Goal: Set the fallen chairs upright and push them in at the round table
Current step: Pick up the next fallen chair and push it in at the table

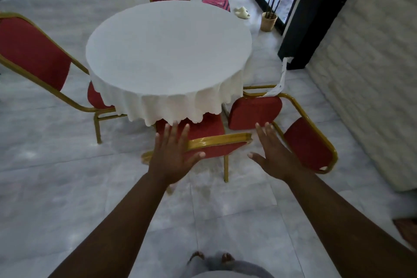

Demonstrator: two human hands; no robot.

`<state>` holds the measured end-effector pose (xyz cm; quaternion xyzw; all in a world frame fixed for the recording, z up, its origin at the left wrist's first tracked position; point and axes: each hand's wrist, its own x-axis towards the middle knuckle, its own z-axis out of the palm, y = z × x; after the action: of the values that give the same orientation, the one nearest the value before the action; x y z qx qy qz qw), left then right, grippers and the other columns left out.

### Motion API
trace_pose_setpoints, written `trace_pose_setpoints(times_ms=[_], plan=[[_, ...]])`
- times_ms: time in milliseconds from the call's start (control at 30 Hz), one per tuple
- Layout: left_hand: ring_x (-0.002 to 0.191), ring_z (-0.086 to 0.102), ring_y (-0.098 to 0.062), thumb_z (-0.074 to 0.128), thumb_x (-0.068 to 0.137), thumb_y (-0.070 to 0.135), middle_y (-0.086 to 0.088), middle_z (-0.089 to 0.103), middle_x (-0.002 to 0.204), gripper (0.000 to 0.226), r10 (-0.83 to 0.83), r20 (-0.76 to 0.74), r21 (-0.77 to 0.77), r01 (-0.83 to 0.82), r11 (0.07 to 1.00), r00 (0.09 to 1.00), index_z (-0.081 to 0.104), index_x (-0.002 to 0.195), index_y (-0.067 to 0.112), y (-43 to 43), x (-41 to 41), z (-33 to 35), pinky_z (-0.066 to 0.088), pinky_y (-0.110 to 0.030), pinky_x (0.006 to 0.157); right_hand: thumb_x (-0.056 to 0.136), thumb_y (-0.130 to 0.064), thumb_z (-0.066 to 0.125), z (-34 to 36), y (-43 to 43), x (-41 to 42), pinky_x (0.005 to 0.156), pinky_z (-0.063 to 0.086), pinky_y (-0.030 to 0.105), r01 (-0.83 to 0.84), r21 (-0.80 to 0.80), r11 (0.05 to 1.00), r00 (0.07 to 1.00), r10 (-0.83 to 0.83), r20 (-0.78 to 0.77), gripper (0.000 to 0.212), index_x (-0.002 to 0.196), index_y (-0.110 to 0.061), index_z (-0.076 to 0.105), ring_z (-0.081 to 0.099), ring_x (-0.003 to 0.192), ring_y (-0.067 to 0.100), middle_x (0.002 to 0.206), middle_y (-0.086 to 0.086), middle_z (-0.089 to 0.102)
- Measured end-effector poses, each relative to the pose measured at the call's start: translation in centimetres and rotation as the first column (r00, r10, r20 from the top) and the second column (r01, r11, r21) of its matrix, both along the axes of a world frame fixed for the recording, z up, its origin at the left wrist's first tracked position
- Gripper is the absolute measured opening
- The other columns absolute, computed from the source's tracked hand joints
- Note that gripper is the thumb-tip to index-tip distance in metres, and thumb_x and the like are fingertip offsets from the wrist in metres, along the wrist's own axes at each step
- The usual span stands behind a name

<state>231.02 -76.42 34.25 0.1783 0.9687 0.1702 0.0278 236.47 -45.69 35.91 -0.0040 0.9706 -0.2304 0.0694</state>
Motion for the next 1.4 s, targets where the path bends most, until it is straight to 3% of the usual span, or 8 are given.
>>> trace_pose_setpoints(times_ms=[133,267,433,600,767,967,1133,1400], plan=[[0.150,0.001,-0.031,0.017,0.083,0.083,-0.013,0.005,0.163,0.094,-0.160,-0.068,-0.045,0.157,0.987,0.985,0.006,0.156,0.025,5.9,-2.0,1.7,0.003,-0.054,0.119,0.092,-0.056,0.044,1.7,4.4,1.7,0.118,0.010,0.041,0.198,0.074,0.977,0.980,-0.195,-0.047,0.085,0.155,-0.018,0.001,-0.009,0.150,0.026,0.163,0.012,-0.005],[0.151,-0.002,-0.029,0.014,0.081,0.084,-0.011,0.002,0.164,0.096,-0.318,-0.059,-0.073,0.314,0.947,0.946,0.004,0.156,0.025,13.4,-2.6,2.7,0.005,-0.055,0.119,0.094,-0.052,0.046,2.7,10.5,4.2,0.119,0.019,0.047,0.402,0.192,0.895,0.914,-0.378,-0.150,0.078,0.152,-0.009,0.017,0.009,0.150,0.032,0.160,0.019,0.014],[0.150,-0.008,-0.026,0.018,0.083,0.083,-0.009,-0.003,0.164,0.095,-0.431,-0.054,-0.114,0.424,0.899,0.901,0.001,0.156,0.024,25.1,-2.6,2.7,-0.001,-0.051,0.120,0.084,-0.075,0.013,2.7,20.4,8.0,0.116,0.025,0.051,0.506,0.236,0.830,0.863,-0.485,-0.145,0.098,0.148,-0.002,0.027,0.016,0.146,0.042,0.154,0.029,0.023],[0.150,-0.007,-0.025,0.001,0.075,0.086,-0.008,-0.003,0.164,0.105,-0.541,-0.034,-0.112,0.535,0.838,0.840,0.001,0.155,0.017,38.6,-1.2,3.2,0.000,-0.049,0.121,0.094,-0.053,0.039,2.6,31.1,12.0,0.117,0.022,0.051,0.601,0.261,0.755,0.799,-0.578,-0.167,0.076,0.150,-0.003,0.024,0.015,0.146,0.043,0.155,0.030,0.021],[0.151,0.001,-0.028,0.006,0.076,0.086,-0.014,0.006,0.163,0.109,-0.612,-0.006,-0.098,0.609,0.787,0.790,0.009,0.155,0.010,50.6,0.8,3.0,0.006,-0.051,0.121,0.096,-0.053,0.035,3.0,40.8,15.2,0.118,0.015,0.048,0.649,0.253,0.717,0.757,-0.640,-0.128,0.075,0.152,-0.006,0.019,0.005,0.148,0.038,0.159,0.023,0.016],[0.142,0.031,-0.040,0.020,0.086,0.077,-0.026,0.033,0.153,0.098,-0.681,-0.017,-0.135,0.673,0.727,0.732,0.033,0.147,0.001,61.1,1.5,1.6,0.031,-0.059,0.111,0.096,-0.054,0.034,2.9,50.4,16.3,0.119,0.009,0.044,0.695,0.215,0.686,0.714,-0.693,-0.099,0.075,0.153,-0.008,0.015,0.000,0.149,0.035,0.160,0.020,0.012],[0.150,0.007,-0.031,-0.010,0.072,0.086,-0.016,0.010,0.162,0.114,-0.672,0.031,-0.118,0.670,0.733,0.740,0.011,0.154,0.009,70.0,-2.0,0.8,0.012,-0.052,0.119,0.095,-0.051,0.037,2.2,59.0,14.1,0.119,0.005,0.043,0.731,0.137,0.669,0.682,-0.722,-0.113,0.076,0.152,-0.006,0.017,0.001,0.149,0.037,0.159,0.024,0.012],[0.150,-0.008,-0.022,0.009,0.080,0.082,-0.008,-0.008,0.163,0.101,-0.667,0.122,-0.062,0.676,0.734,0.735,-0.004,0.155,0.015,86.5,-9.7,0.3,-0.002,-0.045,0.121,0.090,-0.059,0.028,2.4,73.6,7.7,0.119,0.005,0.040,0.752,0.155,0.641,0.656,-0.751,-0.073,0.081,0.154,-0.012,0.010,-0.006,0.150,0.029,0.162,0.017,0.005]])
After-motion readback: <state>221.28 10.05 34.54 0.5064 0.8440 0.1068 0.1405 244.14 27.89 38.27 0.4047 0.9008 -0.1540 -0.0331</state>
